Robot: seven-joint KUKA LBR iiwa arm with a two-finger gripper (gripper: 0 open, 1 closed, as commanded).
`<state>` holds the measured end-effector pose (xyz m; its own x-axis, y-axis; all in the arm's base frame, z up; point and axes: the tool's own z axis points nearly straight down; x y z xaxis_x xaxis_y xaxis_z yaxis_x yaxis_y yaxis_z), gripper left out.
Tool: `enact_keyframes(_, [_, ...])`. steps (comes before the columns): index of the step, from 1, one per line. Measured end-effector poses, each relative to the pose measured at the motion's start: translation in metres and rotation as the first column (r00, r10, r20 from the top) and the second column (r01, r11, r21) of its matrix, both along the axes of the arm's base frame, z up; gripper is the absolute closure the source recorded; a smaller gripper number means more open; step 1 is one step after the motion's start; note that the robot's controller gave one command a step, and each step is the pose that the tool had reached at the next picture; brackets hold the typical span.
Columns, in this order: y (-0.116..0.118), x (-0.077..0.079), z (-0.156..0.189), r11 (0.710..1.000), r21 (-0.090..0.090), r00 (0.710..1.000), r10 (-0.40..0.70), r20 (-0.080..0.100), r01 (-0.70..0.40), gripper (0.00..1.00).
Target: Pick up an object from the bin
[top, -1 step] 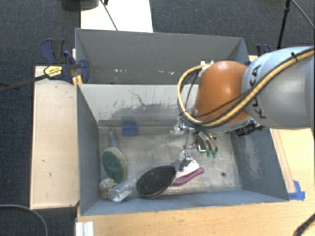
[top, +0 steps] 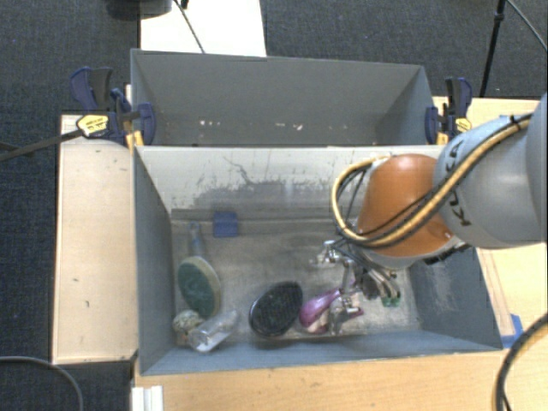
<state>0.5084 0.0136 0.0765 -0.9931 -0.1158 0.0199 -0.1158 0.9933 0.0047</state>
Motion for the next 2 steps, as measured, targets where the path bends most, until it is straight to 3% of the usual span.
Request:
enact_keyframes(1, [0.000,0.002,0.002,1.000,-0.001,1.000,-0.001,0.008,0.001,1.00])
enact_keyframes(2, [0.003,-0.002,0.136,1.000,-0.002,0.999,-0.022,0.029,0.022,1.00])
